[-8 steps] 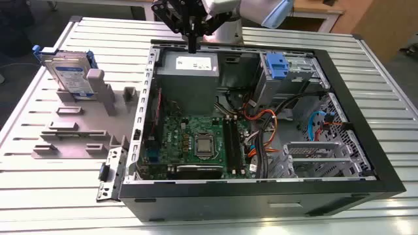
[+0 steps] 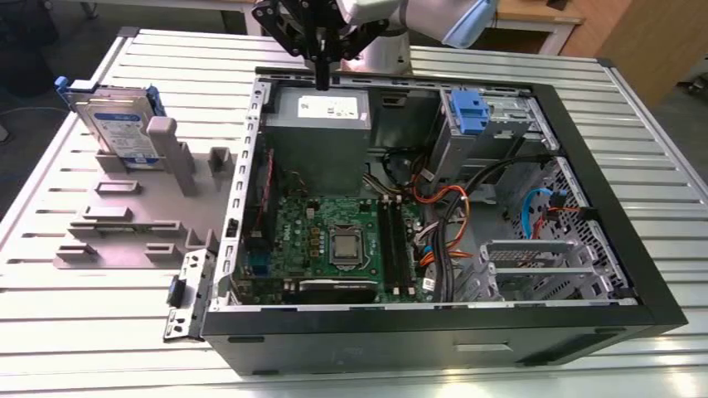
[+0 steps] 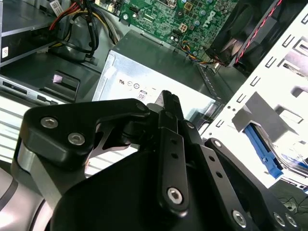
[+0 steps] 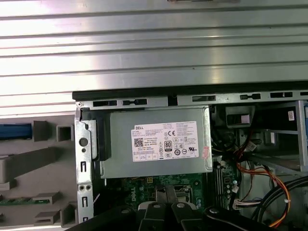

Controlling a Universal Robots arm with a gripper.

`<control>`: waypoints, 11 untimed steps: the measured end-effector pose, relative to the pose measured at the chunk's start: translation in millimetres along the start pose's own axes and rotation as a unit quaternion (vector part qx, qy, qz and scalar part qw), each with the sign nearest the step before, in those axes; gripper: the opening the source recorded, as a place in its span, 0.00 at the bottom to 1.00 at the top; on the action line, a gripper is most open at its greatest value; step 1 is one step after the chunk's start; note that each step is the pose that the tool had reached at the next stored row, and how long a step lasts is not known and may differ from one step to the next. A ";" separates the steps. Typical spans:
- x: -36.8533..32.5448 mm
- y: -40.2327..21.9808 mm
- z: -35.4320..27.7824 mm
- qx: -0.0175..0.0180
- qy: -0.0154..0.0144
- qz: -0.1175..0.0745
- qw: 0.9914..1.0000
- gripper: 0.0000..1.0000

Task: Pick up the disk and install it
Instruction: 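Reach for the disk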

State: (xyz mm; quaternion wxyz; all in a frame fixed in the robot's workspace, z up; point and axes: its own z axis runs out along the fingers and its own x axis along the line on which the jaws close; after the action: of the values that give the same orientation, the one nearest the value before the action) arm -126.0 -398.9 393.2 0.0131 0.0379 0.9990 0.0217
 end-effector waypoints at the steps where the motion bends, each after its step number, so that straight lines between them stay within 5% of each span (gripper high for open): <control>1: 0.4 0.0 0.0 0.000 0.000 0.000 1.000 0.11; 11: 4.9 -0.4 0.0 0.000 0.000 0.000 1.000 0.11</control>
State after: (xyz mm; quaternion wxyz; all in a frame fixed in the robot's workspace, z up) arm -130.9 -398.9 393.1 0.0131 0.0379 0.9990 0.0217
